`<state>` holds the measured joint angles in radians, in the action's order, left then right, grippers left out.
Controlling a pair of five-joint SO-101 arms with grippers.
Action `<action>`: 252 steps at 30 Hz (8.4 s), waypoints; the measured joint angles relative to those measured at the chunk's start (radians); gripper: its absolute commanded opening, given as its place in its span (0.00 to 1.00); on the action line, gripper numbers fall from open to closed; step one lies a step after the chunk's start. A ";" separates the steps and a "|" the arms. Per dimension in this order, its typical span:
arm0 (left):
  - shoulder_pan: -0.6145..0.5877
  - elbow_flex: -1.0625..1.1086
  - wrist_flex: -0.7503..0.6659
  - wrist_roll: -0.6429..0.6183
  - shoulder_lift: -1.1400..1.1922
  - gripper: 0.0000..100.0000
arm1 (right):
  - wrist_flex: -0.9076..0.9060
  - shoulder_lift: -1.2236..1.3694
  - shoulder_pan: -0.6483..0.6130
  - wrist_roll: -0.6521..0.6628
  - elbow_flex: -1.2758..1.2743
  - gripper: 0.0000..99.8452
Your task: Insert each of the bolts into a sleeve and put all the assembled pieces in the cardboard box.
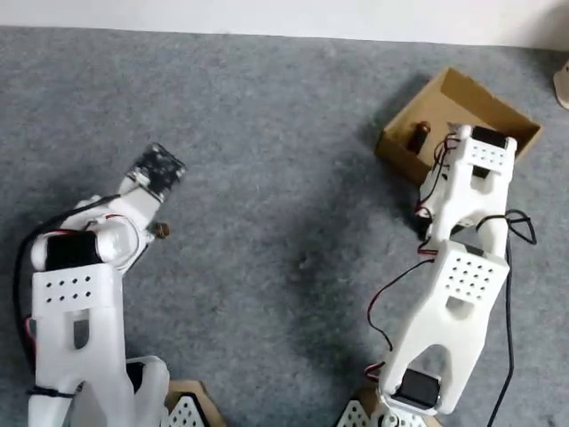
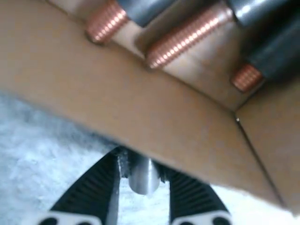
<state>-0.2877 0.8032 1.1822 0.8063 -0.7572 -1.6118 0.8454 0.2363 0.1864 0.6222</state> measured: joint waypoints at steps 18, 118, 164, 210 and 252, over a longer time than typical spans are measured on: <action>0.000 -0.118 0.086 0.359 0.287 0.15 | -0.068 -0.242 -0.109 -0.084 -0.009 0.00; 0.193 -0.328 -0.396 -0.207 0.818 0.00 | 0.815 -2.483 -0.370 -0.103 -1.949 0.00; 0.526 -0.434 -0.532 -1.137 0.443 0.00 | 1.217 -2.475 -0.623 -0.103 -2.294 0.00; 0.868 0.146 -0.875 -1.206 -0.114 0.00 | 1.306 -2.475 -0.652 -0.103 -2.295 0.00; 0.890 0.431 -1.142 -0.982 -0.124 0.01 | 1.306 -2.473 -0.626 -0.101 -2.295 0.00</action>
<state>0.6022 1.2344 0.0407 -0.1757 -0.8815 -0.3061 -1.6280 -0.3897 0.0852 -1.6732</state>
